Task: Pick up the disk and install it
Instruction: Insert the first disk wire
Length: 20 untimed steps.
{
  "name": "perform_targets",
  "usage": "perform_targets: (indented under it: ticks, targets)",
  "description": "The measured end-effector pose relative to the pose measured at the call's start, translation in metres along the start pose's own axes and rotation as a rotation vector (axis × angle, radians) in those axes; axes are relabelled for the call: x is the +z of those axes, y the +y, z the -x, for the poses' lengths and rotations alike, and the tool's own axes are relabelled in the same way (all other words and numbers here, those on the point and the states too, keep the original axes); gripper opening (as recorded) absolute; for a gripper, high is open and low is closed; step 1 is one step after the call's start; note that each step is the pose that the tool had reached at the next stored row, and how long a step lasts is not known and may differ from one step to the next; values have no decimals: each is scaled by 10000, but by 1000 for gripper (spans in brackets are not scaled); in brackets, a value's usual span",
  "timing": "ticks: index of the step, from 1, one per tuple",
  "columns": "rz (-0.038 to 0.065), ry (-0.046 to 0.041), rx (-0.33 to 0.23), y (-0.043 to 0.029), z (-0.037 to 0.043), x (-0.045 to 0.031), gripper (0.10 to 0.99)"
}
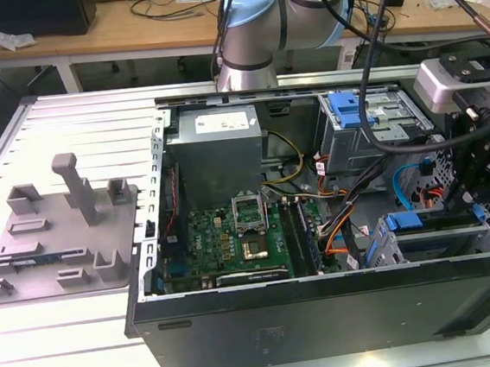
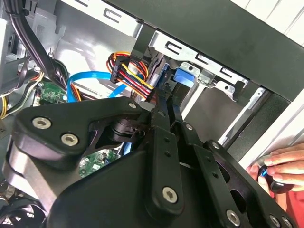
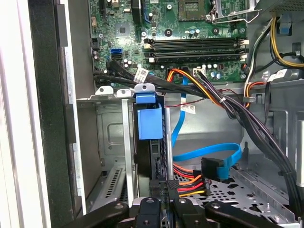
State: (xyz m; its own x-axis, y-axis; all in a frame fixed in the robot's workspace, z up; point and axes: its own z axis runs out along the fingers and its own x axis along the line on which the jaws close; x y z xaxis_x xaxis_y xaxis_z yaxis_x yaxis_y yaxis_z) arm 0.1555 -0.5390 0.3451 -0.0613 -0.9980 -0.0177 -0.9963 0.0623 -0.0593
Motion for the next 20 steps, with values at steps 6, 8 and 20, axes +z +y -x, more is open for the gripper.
perform_targets:
  ticks: [6,8,20]
  targets:
    - [0,1,0,0,-3,10,169]
    - [0,0,0,1,-3,16,169]
    - [-1,3,0,4,-5,82,169]
